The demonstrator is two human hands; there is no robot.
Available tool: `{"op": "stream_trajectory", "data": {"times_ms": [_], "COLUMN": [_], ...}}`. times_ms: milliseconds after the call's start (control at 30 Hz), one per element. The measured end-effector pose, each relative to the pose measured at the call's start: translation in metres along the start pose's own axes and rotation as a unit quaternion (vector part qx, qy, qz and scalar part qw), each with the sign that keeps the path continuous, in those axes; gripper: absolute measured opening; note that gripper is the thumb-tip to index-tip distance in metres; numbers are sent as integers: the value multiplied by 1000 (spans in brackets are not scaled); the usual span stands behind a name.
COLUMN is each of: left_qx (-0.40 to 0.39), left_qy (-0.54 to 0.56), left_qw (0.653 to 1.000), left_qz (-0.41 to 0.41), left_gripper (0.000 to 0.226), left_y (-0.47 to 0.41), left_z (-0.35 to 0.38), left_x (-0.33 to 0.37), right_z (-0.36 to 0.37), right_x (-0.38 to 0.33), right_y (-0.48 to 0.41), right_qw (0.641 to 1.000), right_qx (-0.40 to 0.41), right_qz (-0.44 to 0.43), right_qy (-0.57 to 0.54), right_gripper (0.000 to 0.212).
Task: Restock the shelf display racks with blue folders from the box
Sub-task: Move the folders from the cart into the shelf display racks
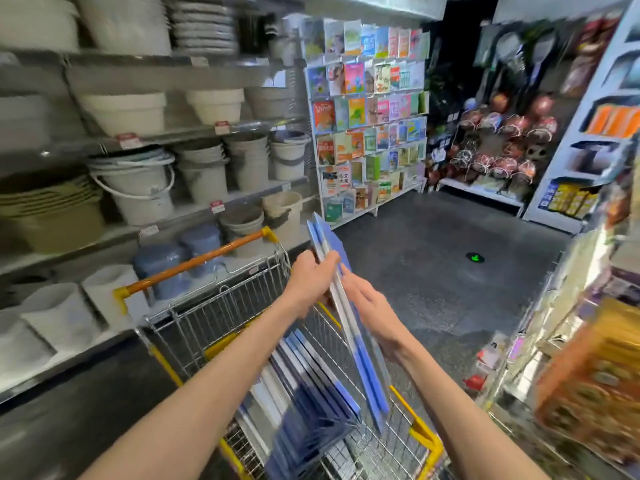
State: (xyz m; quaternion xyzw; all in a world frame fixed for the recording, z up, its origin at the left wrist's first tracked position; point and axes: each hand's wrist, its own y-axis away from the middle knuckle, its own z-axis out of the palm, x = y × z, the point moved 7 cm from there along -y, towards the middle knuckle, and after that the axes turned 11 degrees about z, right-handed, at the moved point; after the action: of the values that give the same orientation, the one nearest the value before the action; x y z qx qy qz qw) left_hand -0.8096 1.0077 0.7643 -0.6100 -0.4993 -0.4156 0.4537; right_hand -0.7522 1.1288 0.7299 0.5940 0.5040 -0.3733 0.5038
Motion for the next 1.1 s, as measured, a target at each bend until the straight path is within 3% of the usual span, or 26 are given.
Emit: {"op": "stream_trajectory", "data": {"times_ms": [67,133,233,367,433,600,667,800,900,1100], "left_qx": [9,-26,-85,-117,-129,-113,-120,-115,-101,-76], "left_qy": [22,68,104,116,122,90,91,62,39,-7], "left_qw": [999,996,983,971,964,948,942,943,938,929], "left_qz": [26,52,129,174,198,284,298,306,329,363], "left_gripper": [48,47,46,77,72,24,15,51,52,69], "left_y": [1,3,6,3,2,0,-1,0,9,32], "left_z": [0,10,23,27,27,34,42,55,55,68], "left_x": [24,49,82,107,120,159,169,177,191,217], "right_z": [-6,-16,-36,-49,-50,-66,-70,-79,-87,-111], "right_x": [-23,-43,-63,-81,-88,-91,-94,-106,-116,-118], "right_y": [12,24,42,60,66,88,102,128,144,169], "right_qw": [999,994,988,979,973,953,944,935,931,922], "right_qx": [1,30,95,122,115,140,149,170,172,187], "right_qz": [-6,-14,-17,-42,-44,-43,-52,-83,-98,-127], "right_qy": [-49,-107,-122,-156,-194,-266,-289,-301,-307,-316], "right_gripper": [51,45,53,57,62,69,69,50,38,45]}}
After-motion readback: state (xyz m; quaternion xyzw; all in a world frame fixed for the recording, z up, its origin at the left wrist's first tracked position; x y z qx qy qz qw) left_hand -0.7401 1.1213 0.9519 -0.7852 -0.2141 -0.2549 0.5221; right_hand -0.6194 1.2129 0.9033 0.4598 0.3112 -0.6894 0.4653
